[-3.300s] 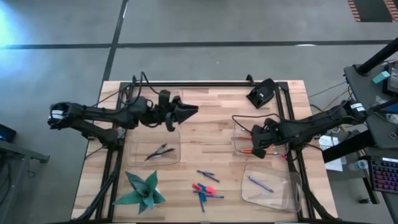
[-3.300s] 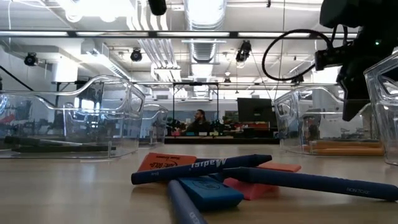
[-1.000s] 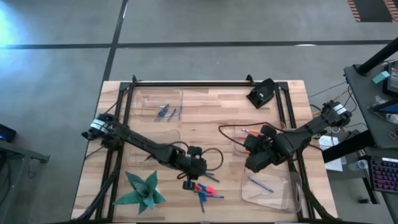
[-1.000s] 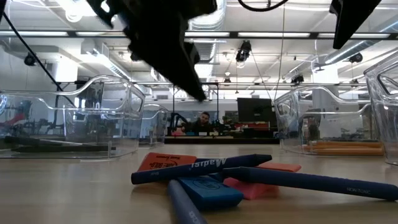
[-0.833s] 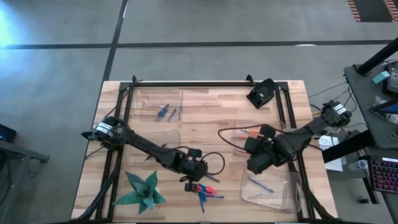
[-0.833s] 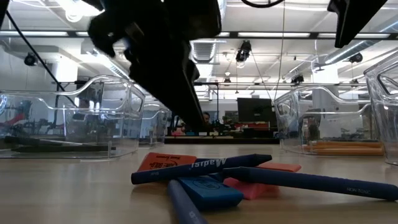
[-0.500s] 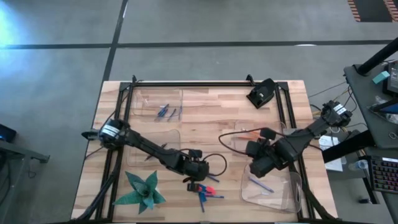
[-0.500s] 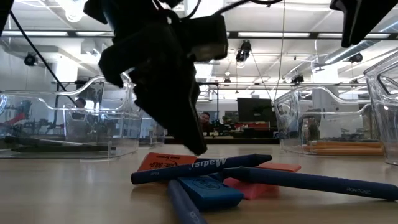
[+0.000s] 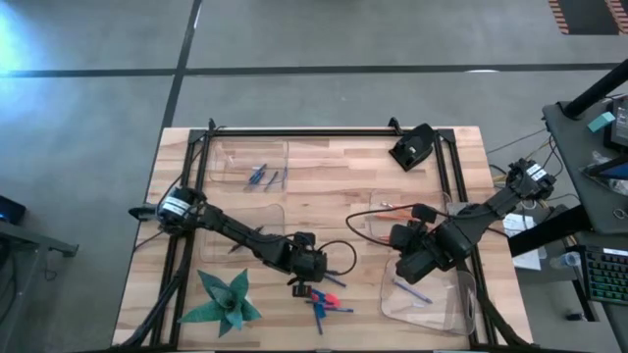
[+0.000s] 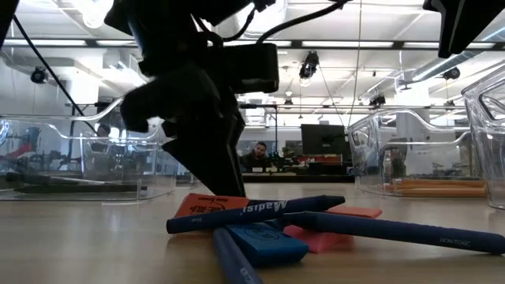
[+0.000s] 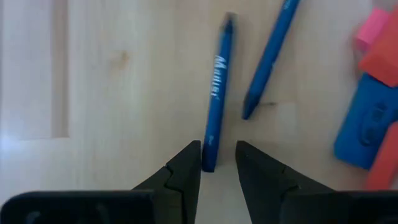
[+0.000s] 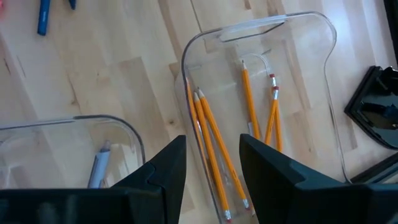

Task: Sort crayons/erasers/pens/pencils in bins
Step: Put the blue crayon into the top transparent bin

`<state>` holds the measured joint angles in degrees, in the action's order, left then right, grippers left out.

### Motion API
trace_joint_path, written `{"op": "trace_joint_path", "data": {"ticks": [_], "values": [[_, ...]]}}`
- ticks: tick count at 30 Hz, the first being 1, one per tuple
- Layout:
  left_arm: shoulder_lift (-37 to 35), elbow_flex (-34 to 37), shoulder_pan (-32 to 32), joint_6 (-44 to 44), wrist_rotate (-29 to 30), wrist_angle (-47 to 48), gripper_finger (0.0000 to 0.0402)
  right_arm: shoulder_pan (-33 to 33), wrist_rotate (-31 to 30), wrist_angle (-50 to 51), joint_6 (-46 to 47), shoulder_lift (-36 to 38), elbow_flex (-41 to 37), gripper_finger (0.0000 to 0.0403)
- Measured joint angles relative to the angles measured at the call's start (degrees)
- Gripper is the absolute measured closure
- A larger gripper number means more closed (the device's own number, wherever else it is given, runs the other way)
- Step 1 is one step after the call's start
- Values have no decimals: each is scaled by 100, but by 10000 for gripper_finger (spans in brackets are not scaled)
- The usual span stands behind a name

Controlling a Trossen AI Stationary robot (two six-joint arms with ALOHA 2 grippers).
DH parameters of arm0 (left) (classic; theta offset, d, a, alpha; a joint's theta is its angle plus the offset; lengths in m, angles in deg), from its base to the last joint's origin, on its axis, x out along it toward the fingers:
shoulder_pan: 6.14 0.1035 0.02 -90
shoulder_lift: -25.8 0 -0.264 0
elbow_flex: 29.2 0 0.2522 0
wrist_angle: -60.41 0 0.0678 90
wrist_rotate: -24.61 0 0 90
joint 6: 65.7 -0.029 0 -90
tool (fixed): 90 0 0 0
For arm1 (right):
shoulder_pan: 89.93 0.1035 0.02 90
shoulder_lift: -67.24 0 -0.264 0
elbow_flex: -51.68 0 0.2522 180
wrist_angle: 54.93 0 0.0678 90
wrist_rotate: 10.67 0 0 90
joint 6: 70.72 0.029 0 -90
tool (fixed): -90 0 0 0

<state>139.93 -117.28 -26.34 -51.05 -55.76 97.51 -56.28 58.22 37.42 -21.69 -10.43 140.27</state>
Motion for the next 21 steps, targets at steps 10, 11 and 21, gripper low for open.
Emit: {"op": "trace_joint_path", "data": {"ticks": [10, 11, 21], "values": [[-28, 212, 73, -44, -196, -200, 311, 0, 0, -4, 66, 0, 0, 264], [-28, 214, 87, -47, -201, -233, 311, 0, 0, -4, 75, 0, 0, 264], [-23, 260, 176, -57, -268, -341, 357, -2, -4, -7, 144, 0, 0, 264]]}}
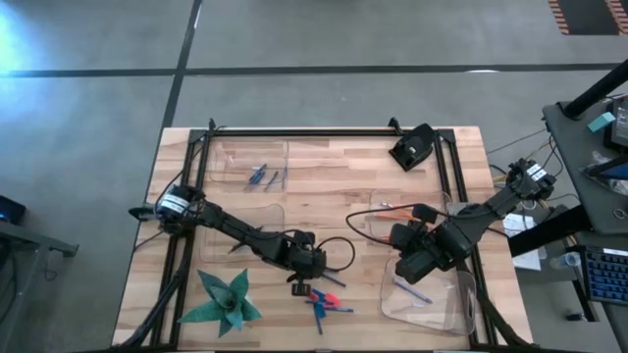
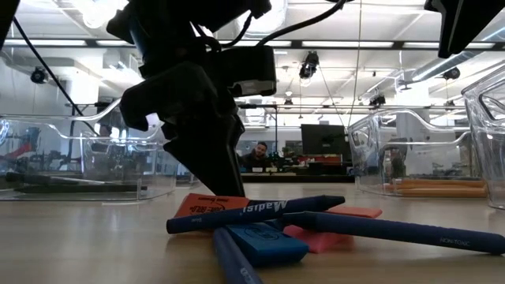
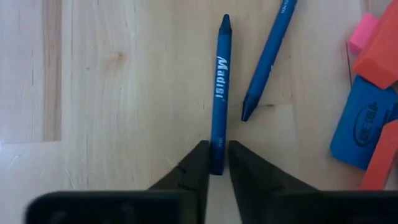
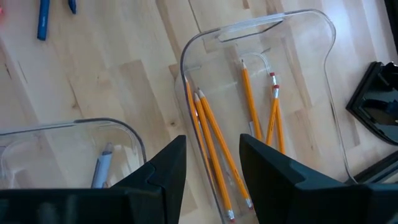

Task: Sort crayons/erasers/pens/pencils in bins
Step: Put the blue crayon into the top transparent bin

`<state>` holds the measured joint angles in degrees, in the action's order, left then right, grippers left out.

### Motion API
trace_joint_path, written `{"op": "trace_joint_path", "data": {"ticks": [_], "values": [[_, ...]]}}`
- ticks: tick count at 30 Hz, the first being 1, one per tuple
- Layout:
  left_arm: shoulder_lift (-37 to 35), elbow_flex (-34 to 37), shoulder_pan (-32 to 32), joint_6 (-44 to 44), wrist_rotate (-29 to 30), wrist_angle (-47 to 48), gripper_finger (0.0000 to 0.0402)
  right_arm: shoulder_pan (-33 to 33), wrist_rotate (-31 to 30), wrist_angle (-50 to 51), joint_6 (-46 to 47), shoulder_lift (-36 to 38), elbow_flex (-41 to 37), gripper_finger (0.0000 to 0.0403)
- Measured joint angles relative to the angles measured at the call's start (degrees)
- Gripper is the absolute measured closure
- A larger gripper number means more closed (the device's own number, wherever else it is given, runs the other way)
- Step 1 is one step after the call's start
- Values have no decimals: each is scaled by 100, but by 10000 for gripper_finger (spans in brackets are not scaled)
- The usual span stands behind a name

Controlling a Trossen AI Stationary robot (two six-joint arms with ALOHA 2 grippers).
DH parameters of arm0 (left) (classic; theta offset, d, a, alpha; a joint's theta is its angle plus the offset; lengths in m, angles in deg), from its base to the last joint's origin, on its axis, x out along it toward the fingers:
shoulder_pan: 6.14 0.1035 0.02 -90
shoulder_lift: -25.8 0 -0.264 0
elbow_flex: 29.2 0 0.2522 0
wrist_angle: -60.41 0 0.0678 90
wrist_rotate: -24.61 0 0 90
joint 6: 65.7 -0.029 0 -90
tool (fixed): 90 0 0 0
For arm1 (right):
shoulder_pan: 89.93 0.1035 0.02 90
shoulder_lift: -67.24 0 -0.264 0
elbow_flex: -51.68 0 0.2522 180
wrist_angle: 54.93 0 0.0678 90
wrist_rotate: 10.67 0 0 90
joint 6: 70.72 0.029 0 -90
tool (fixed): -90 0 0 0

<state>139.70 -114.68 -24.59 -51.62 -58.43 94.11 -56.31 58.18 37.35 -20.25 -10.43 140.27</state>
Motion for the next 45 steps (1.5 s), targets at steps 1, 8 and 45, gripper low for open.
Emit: {"op": "trace_joint_path", "data": {"ticks": [1, 8, 45], "values": [[1, 0, 1, -1, -1, -1, 372, 0, 0, 0, 2, 0, 0, 264], [-64, -36, 4, -47, -3, 33, 390, 0, 0, 4, -5, 0, 0, 264], [-3790, 645, 2753, 1570, 2199, 3468, 391, -105, -1490, -2490, -1008, 159, -9, 264]]}}
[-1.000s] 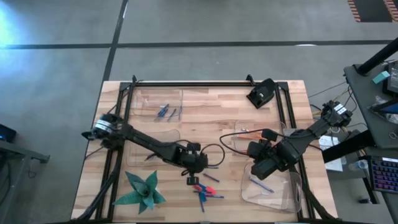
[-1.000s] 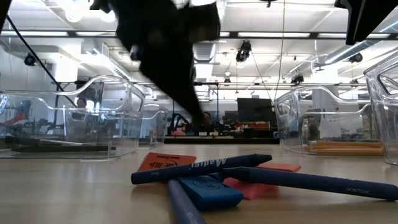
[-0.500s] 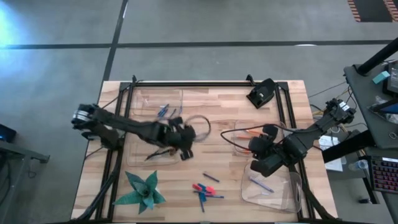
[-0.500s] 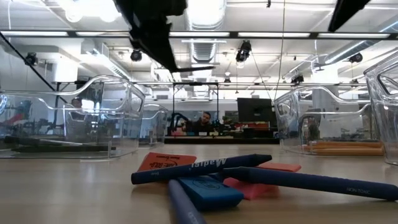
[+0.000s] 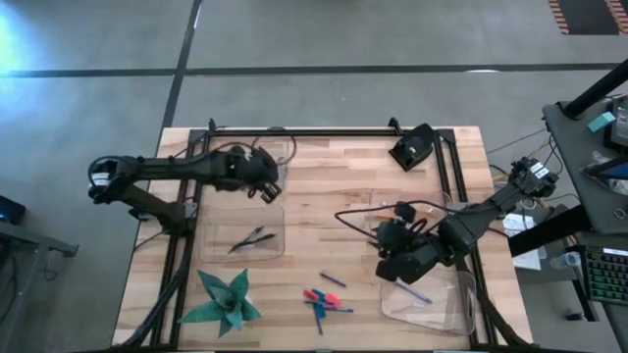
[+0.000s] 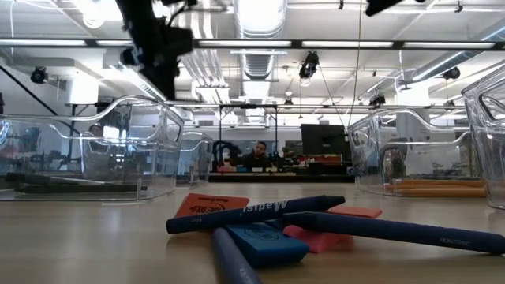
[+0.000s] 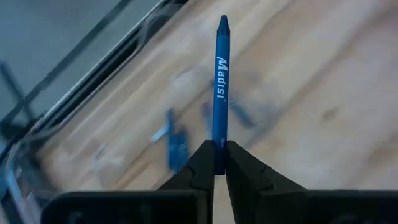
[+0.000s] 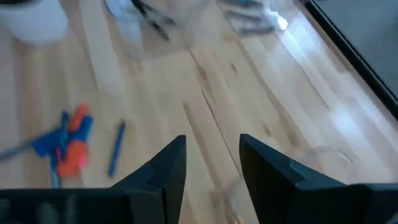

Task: Sort crayons/erasers/pens/pencils in bins
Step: Put the blue crayon into the top transparent bin

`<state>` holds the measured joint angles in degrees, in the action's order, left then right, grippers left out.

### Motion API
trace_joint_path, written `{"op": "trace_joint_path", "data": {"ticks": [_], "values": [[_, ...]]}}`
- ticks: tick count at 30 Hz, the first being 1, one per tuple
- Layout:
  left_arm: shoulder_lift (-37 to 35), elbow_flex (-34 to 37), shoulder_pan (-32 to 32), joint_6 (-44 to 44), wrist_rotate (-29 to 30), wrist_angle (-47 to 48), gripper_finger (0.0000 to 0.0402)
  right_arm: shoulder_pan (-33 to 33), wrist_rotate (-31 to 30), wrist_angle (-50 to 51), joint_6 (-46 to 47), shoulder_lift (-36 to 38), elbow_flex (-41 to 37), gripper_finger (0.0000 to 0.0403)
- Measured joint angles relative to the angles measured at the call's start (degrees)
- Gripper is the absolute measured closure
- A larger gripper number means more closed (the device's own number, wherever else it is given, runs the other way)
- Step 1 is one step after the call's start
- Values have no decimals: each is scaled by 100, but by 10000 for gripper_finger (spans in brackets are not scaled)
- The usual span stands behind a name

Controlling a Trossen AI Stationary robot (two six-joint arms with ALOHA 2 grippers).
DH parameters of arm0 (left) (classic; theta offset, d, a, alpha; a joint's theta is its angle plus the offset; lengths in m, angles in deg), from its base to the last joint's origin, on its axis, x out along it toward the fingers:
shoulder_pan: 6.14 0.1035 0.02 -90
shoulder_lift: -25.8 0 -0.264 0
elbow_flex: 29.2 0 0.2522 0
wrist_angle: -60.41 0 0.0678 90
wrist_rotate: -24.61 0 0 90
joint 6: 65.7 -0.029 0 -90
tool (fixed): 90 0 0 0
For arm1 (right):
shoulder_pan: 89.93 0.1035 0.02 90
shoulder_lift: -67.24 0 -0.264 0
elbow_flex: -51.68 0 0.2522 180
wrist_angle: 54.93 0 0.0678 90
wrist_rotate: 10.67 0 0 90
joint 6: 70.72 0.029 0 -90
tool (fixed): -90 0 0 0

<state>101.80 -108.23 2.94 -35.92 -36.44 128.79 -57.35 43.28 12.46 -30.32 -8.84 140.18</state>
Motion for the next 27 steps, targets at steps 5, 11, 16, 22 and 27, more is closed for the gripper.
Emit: {"op": "trace_joint_path", "data": {"ticks": [5, 11, 16, 22, 27], "values": [[2, 670, 773, 6, -99, -77, 391, -35, -12, -761, -64, -292, 0, 264], [2, 1485, 1567, -7, -972, -1002, 391, -146, -13, -1321, -50, -773, 0, 264], [2, 1793, 1900, -6, -1249, -1567, 391, -226, -1, -1660, -36, -1212, -2, 264], [2, 2001, 2193, -3, -1552, -1625, 391, -430, 48, -2229, -37, -1531, -2, 264], [2, 2186, 2395, -5, -1950, -1650, 391, -626, 47, -2435, -37, -1608, -2, 264]]}}
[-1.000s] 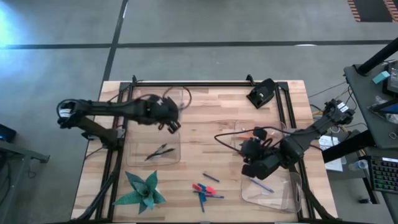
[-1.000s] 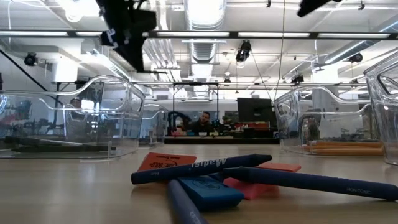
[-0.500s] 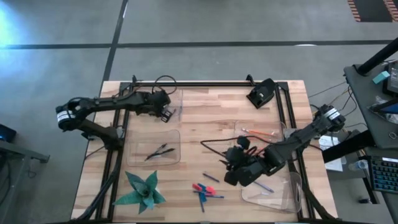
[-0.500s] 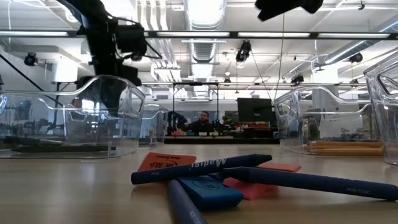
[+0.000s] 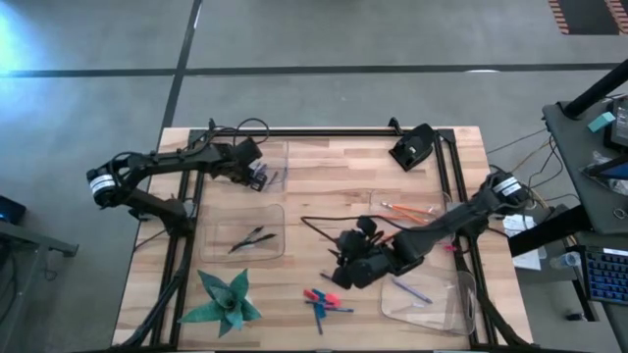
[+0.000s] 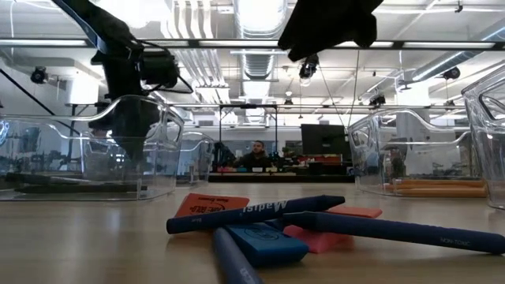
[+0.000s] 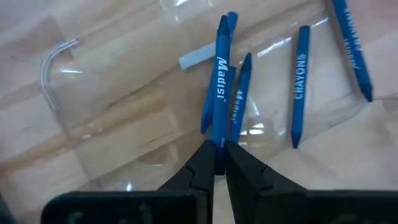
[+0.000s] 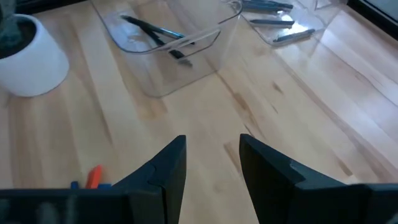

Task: Sort crayons/erasers/pens/pencils in bins
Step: Put the blue crayon into the top transparent bin

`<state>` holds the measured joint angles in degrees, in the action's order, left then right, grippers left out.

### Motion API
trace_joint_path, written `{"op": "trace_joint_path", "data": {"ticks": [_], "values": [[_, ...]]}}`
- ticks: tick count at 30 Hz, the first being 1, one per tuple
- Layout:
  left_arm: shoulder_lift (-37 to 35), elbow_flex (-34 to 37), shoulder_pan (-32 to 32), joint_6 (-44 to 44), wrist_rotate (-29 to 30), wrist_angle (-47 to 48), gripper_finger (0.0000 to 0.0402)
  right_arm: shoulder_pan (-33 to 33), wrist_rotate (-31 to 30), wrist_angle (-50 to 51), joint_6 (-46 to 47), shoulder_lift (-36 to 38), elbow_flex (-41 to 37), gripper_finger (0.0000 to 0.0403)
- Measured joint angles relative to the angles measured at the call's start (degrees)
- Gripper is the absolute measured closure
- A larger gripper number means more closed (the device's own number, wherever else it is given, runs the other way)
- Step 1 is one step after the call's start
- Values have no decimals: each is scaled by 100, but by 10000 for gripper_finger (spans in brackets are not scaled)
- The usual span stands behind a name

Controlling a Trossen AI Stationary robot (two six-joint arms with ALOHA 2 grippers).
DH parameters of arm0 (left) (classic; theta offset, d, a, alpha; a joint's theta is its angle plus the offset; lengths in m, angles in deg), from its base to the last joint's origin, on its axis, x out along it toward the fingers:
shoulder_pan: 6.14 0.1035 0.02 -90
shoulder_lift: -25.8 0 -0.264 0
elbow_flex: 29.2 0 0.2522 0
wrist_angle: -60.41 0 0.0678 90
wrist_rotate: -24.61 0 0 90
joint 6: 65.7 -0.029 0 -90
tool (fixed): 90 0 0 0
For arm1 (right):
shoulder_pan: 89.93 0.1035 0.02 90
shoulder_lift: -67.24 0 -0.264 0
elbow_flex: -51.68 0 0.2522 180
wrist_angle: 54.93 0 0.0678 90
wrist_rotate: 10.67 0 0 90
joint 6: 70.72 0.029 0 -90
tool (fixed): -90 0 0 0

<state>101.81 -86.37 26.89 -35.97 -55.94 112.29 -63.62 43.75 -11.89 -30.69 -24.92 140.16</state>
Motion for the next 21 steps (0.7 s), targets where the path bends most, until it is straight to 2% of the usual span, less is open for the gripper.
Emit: {"op": "trace_joint_path", "data": {"ticks": [13, 21], "values": [[207, 188, 180, -9, -107, -14, 391, -115, 1, -2, -9, 1, 0, 264], [262, 132, 180, -13, -122, -62, 371, -113, 4, -2, 1, 7, 0, 264]]}}
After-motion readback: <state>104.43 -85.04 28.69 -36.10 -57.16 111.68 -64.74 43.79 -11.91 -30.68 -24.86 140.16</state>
